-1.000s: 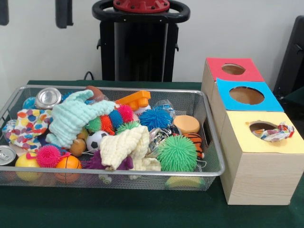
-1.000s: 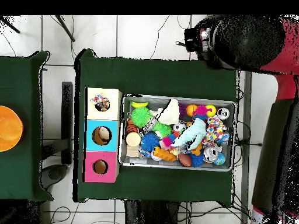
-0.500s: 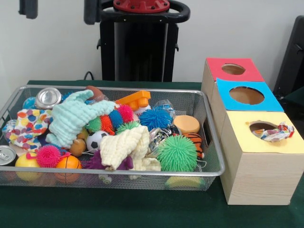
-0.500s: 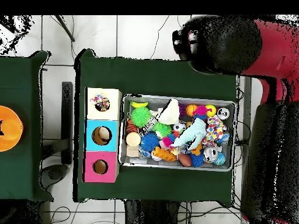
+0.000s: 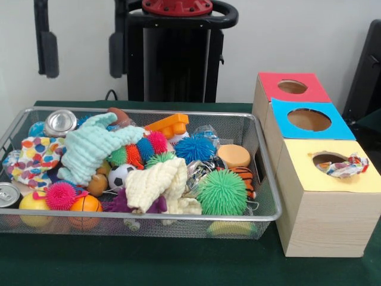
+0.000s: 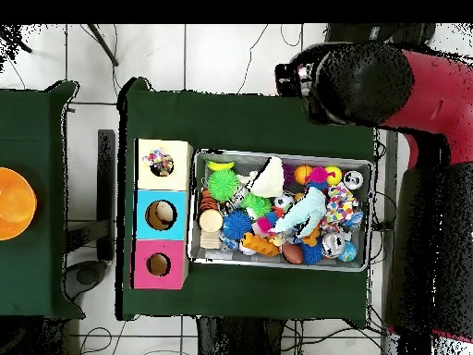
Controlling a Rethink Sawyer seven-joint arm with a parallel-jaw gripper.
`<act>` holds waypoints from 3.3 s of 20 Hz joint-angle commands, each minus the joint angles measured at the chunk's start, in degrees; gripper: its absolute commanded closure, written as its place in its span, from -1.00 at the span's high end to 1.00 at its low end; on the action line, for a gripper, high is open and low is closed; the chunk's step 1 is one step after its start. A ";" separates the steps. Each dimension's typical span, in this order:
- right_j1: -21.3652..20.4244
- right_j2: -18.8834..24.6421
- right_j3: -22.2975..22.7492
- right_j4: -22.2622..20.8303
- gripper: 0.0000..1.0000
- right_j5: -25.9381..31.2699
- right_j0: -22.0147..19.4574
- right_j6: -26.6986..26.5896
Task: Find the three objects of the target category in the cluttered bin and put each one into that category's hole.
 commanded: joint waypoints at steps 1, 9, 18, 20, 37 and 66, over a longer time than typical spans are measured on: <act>4.59 1.62 7.47 1.80 1.00 -1.11 -2.29 -1.48; 6.32 2.77 5.28 2.88 1.00 0.96 -3.07 -4.59; 10.25 5.13 4.46 4.50 1.00 0.88 -5.03 -8.15; 11.22 5.81 4.48 4.89 1.00 0.49 -5.53 -8.69; 10.19 6.43 5.34 3.55 1.00 1.98 -8.82 -9.99; -1.04 6.40 27.59 1.99 1.00 -8.14 -16.34 -5.40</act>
